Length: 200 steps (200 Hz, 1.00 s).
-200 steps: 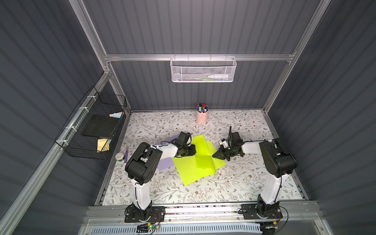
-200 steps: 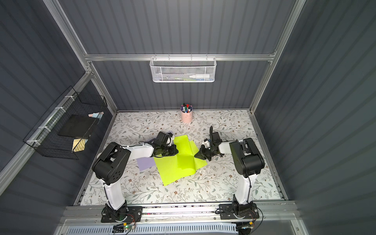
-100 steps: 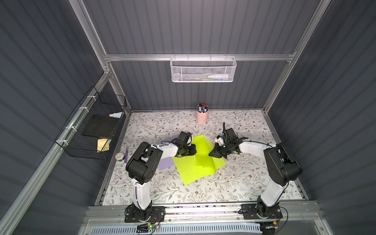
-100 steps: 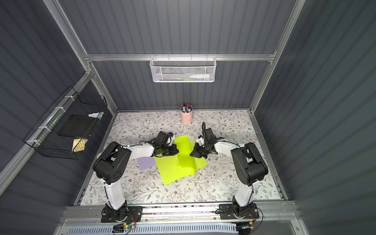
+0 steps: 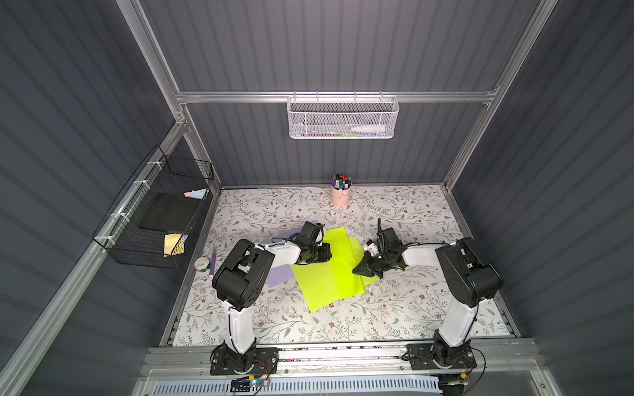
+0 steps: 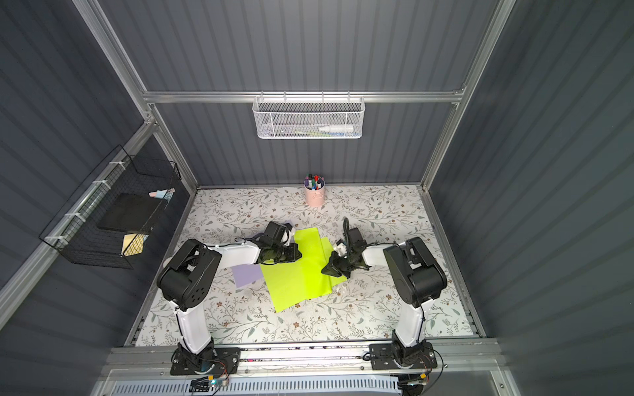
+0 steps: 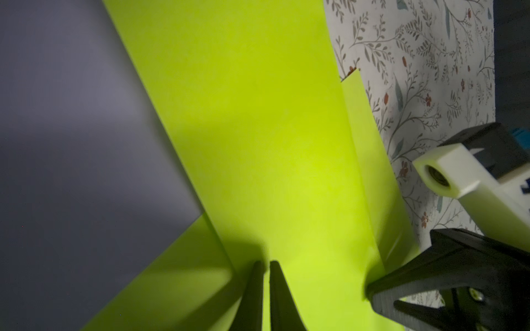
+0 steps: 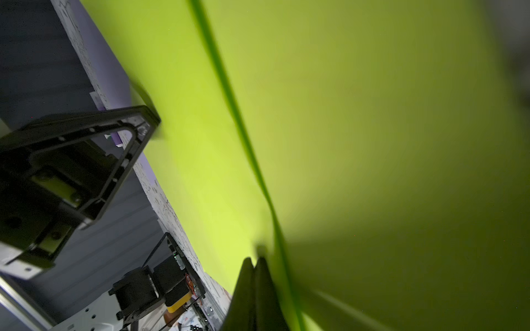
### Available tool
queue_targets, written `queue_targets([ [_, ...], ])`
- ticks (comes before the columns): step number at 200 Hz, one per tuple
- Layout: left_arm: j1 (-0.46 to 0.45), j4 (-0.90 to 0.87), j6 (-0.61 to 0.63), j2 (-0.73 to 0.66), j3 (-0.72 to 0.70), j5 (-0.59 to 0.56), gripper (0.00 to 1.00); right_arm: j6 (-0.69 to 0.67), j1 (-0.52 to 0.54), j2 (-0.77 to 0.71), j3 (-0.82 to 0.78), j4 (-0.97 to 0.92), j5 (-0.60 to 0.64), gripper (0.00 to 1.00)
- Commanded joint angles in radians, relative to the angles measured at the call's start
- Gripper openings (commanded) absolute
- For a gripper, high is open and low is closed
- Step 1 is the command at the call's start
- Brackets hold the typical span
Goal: Fold the rectangular paper in half along the long edge
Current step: Fold the paper.
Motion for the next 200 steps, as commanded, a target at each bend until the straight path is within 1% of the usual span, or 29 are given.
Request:
queue_targets([
  [1, -0.007, -0.139, 0.016, 0.074, -0.031, -0.036, 0.11, 0.011, -0.129, -0.016, -0.15, -0.043, 0.066, 0.0],
  [16, -0.007, -0.141, 0.018, 0.076, -0.029, -0.038, 0.11, -0.02, -0.192, -0.074, -0.202, -0.067, 0.058, 0.0],
  [31, -0.006, -0.145, 0.021, 0.08, -0.026, -0.038, 0.11, -0.024, -0.198, -0.136, -0.197, -0.106, 0.05, 0.0],
  [46, -0.007, -0.146, 0.022, 0.086, -0.021, -0.037, 0.12, -0.006, -0.165, -0.195, -0.146, -0.152, 0.045, 0.0],
  [65, -0.007, -0.148, 0.021, 0.09, -0.016, -0.035, 0.12, 0.0, -0.068, -0.244, -0.039, -0.216, 0.101, 0.0],
  [85, -0.007, -0.146, 0.02, 0.088, -0.014, -0.035, 0.12, 0.011, 0.019, -0.195, 0.071, -0.248, 0.109, 0.0],
  [115, -0.007, -0.149, 0.02, 0.082, -0.018, -0.041, 0.11, 0.064, 0.1, -0.063, 0.107, -0.179, 0.072, 0.0],
  [130, -0.007, -0.149, 0.02, 0.081, -0.021, -0.044, 0.12, 0.089, 0.119, -0.02, 0.087, -0.138, 0.063, 0.0],
  [153, -0.007, -0.149, 0.02, 0.083, -0.019, -0.045, 0.11, 0.134, 0.112, -0.01, 0.023, -0.075, 0.067, 0.0],
  [200, -0.006, -0.152, 0.021, 0.088, -0.021, -0.049, 0.11, 0.155, 0.075, -0.087, -0.105, -0.099, 0.117, 0.0],
])
